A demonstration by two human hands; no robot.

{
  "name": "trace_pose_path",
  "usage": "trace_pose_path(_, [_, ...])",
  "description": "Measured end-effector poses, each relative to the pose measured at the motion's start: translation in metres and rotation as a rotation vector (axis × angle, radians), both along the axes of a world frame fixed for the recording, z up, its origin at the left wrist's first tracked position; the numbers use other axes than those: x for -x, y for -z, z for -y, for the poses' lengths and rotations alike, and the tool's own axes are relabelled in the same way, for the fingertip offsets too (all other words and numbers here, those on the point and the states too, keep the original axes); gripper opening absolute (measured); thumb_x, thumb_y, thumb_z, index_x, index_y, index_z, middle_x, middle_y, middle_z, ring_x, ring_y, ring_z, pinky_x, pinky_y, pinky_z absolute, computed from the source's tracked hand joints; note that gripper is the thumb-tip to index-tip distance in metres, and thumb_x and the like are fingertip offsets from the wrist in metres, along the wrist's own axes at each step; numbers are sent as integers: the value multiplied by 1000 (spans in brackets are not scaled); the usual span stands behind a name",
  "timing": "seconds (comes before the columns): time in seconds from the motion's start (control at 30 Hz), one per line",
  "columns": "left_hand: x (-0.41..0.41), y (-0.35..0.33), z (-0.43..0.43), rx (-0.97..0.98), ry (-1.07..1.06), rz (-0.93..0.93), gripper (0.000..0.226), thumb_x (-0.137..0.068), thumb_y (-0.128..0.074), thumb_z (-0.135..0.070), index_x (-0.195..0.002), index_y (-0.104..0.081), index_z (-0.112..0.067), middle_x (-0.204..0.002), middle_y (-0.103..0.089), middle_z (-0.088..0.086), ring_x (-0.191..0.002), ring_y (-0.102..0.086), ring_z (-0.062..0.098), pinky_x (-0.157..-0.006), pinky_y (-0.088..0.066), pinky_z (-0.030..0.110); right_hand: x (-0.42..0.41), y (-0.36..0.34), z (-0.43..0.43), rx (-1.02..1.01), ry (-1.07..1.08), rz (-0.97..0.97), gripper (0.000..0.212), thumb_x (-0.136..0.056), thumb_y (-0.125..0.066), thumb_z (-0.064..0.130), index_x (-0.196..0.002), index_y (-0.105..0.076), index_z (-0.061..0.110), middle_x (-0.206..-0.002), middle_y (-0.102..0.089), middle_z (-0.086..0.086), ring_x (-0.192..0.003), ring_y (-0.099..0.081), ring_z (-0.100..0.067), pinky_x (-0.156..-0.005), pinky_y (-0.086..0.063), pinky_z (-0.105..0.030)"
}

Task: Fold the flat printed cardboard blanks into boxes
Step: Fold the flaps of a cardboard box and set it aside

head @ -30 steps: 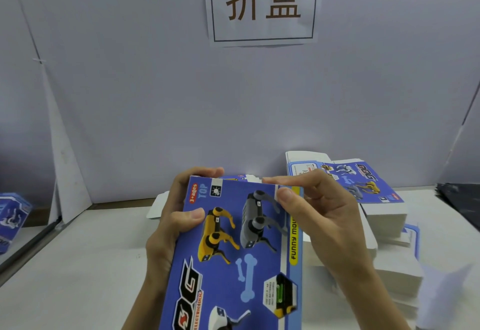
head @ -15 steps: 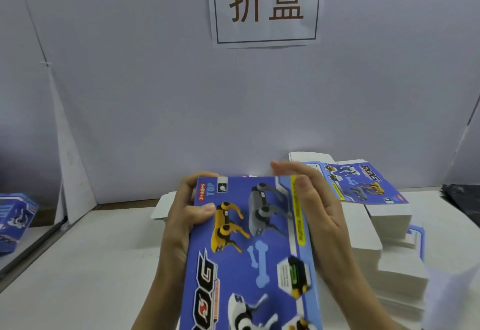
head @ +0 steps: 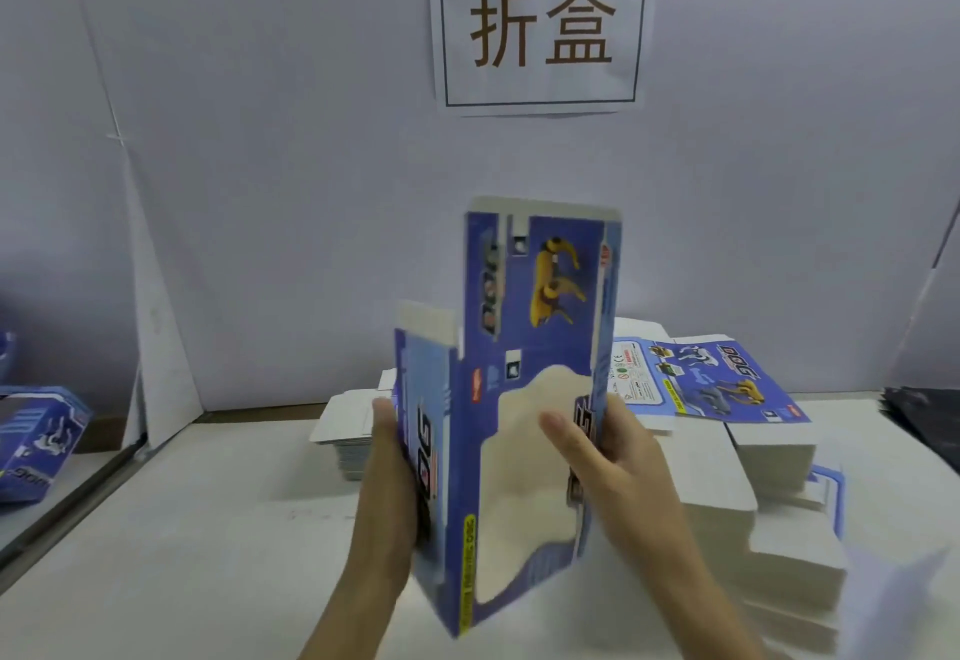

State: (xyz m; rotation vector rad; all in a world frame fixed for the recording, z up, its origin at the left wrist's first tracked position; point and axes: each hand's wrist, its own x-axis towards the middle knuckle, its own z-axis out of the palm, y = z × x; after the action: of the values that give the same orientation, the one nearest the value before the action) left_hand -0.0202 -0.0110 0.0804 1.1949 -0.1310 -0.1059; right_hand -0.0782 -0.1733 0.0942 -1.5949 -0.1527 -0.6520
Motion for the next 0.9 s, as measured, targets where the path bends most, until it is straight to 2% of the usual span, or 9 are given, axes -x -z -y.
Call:
trace_pose_path(0.07, [5, 2, -11, -31, 119, 35, 71, -73, -40, -68, -115, -67, -17, -104, -72, 17, -85, -73, 32, -67, -61, 39, 3, 12, -3, -45, 53, -83, 31, -68, -65, 53, -73, -59, 23, -56, -56, 18, -50, -48, 2, -49, -38, -7])
trace_pose_path(0.23, [16, 29, -24, -112, 219, -71, 74, -60, -56, -63, -115, -64, -15, -103, -74, 13, -90, -72, 32, -67, -60, 36, 12, 35, -5, -163, -186, -241, 39, -70, -65, 49, -100, -71, 24, -91, -73, 4, -84, -68, -11, -74, -55, -26])
trace_pose_path(0.3, [16, 38, -22, -75, 122, -81, 67, -61, -59, -57, -110, -66, -12, -96, -75, 14, -79, -73, 32, -59, -59, 34, 13, 40, -6, -217, -131, -237, 25, -67, -68, 45, -85, -74, 28, -73, -70, 9, -68, -62, -8, -64, -49, -19])
trace_pose_path(0.4, [15, 43, -22, -15, 49, -60, 60, -66, -60, -52, -107, -67, -10, -94, -74, 16, -74, -73, 32, -55, -58, 33, 13, 45, -6, -247, -85, -233, 24, -68, -74, 45, -77, -71, 22, -61, -60, 6, -60, -53, -11, -56, -46, -23])
trace_pose_path(0.53, [17, 42, -14, -34, 55, -17, 62, -67, -55, -58, -109, -66, -15, -96, -75, 12, -81, -74, 30, -57, -59, 31, 15, 42, -9, -229, -87, -245, 28, -70, -76, 56, -86, -72, 34, -63, -60, 8, -59, -53, -4, -53, -45, -19])
trace_pose_path(0.63, [22, 39, -8, -170, -33, 93, 51, -71, -53, -57, -109, -61, -24, -91, -76, -2, -76, -73, 11, -52, -53, 17, 16, 47, -9, -283, 24, -217, 25, -70, -71, 45, -81, -71, 22, -57, -59, 10, -51, -52, -1, -47, -43, -15])
trace_pose_path(0.7, [27, 34, -7, -178, -16, 172, 62, -67, -61, -66, -122, -51, -38, -100, -71, -14, -86, -70, 2, -54, -54, 16, 17, 51, -11, -252, 39, -189, 26, -69, -71, 42, -84, -66, 22, -57, -61, 16, -53, -56, 4, -47, -43, -11])
trace_pose_path(0.8, [34, 39, -9, -310, 32, 227, 98, -56, -70, -74, -142, -31, -48, -123, -61, -19, -107, -65, 13, -75, -60, 36, 20, 51, -19, -231, 21, -192, 48, -63, -73, 45, -107, -64, 28, -87, -72, 14, -80, -68, -4, -56, -52, -15])
trace_pose_path(0.9, [39, 47, -10, -360, 12, 280, 73, -70, -57, -52, -138, -44, -30, -127, -62, -5, -105, -66, 16, -72, -60, 27, 19, 54, -23, -222, 11, -253, 79, -57, -78, 44, -129, -50, 30, -113, -66, 8, -101, -66, -14, -68, -61, -30])
